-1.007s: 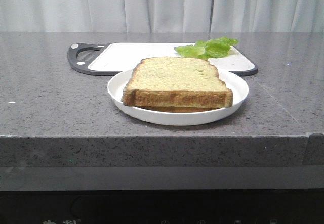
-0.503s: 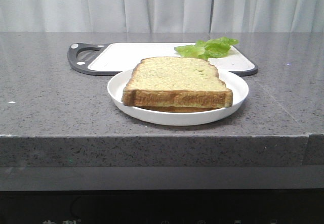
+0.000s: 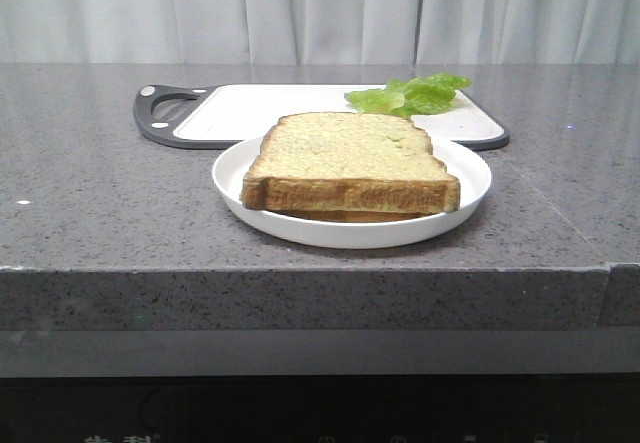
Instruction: Left arm grabs bread, right arm adds lettuce
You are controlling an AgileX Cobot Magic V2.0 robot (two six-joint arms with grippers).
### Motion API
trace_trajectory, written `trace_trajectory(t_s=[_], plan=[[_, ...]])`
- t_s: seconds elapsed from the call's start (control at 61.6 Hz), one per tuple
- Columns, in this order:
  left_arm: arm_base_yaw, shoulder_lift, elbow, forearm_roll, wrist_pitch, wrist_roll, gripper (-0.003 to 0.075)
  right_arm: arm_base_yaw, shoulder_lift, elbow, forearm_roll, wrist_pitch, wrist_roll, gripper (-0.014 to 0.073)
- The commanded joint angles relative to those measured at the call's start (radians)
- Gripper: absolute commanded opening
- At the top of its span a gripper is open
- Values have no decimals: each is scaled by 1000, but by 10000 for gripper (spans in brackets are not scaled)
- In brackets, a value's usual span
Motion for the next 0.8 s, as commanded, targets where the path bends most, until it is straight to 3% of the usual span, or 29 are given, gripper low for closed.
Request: trace_trajectory(t_s=[0.0, 0.26, 0.422, 0.552, 0.779], plan=[[-7, -17, 7, -8, -107, -1, -19, -6, -20, -4, 3, -87, 0, -69], [-7, -17, -16, -25, -161, -1, -20, -6, -20, -30, 3, -131, 0, -69], [-7, 18, -167, -25, -58, -5, -20, -6, 8, -183, 3, -66, 0, -67], [-7, 152, -351, -25, 67, -5, -19, -6, 137, -366, 3, 47, 0, -67], [-7, 416, -511, -19, 81, -5, -19, -6, 355, -544, 3, 104, 0, -67]])
